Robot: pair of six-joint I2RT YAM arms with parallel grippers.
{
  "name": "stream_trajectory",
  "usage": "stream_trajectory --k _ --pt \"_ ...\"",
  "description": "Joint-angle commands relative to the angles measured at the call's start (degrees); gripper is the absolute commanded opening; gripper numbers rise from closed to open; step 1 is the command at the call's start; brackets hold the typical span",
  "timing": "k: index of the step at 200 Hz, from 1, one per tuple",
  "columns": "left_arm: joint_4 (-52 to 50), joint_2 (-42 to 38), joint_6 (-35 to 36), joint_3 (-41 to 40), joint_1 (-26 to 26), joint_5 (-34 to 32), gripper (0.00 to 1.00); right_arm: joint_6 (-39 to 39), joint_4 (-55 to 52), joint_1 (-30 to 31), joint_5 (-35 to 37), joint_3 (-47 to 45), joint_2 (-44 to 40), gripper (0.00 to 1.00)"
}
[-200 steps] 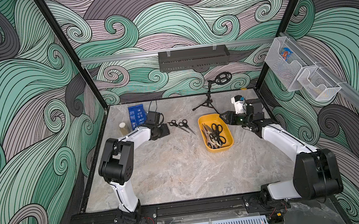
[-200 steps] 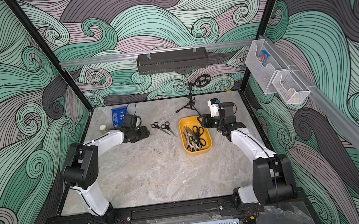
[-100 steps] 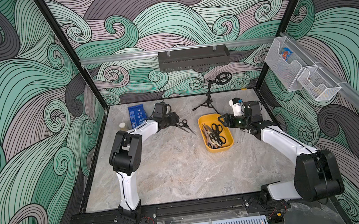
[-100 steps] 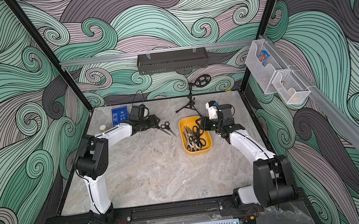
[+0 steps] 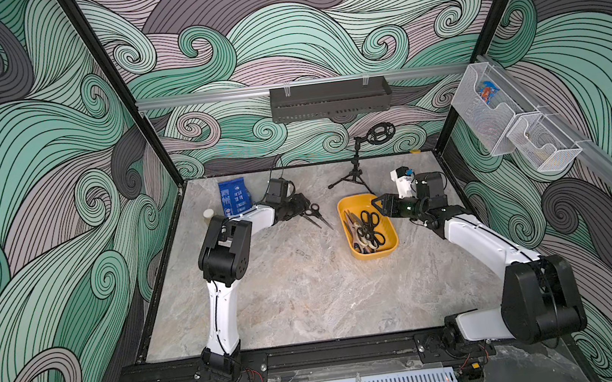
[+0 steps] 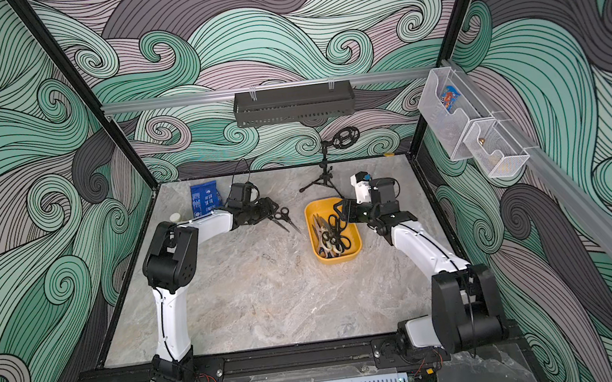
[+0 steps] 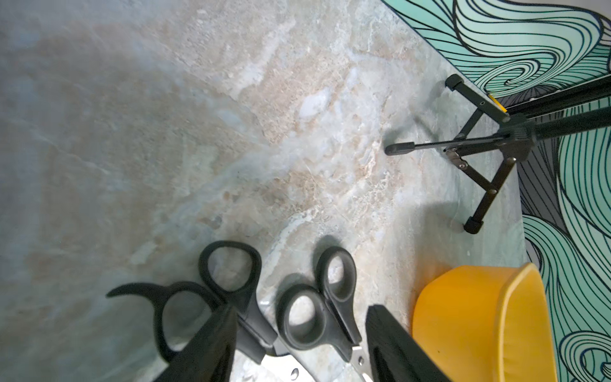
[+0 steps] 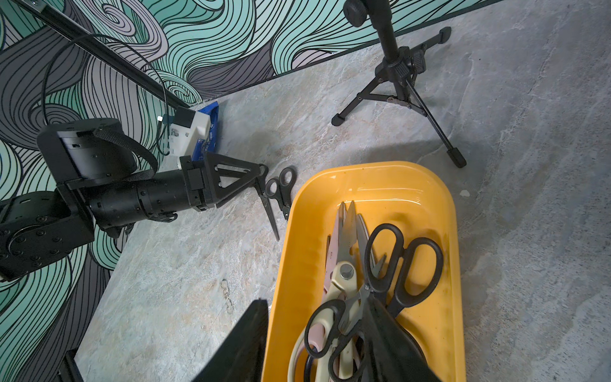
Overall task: Put the scissors into the storage box
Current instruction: Pick up the scissors from the center of the board.
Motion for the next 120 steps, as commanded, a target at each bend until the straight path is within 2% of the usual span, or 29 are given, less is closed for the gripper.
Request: stream_trajectory --k 1,91,120 --pt "0.4 0.2 0.3 0.8 -0.1 2.0 0.65 -0.2 0.4 0.2 -0.9 -0.2 0.5 0.5" --pt "-1.0 -9.1 4.8 -12.5 -0.1 1.7 0.64 0.5 0.4 0.3 -1.2 -0.2 -0.4 0.5" --pt "-1.1 -11.9 5.6 -14.1 0.0 -0.6 0.64 0.6 0.4 0.3 -1.3 -0.2 -1.0 0.5"
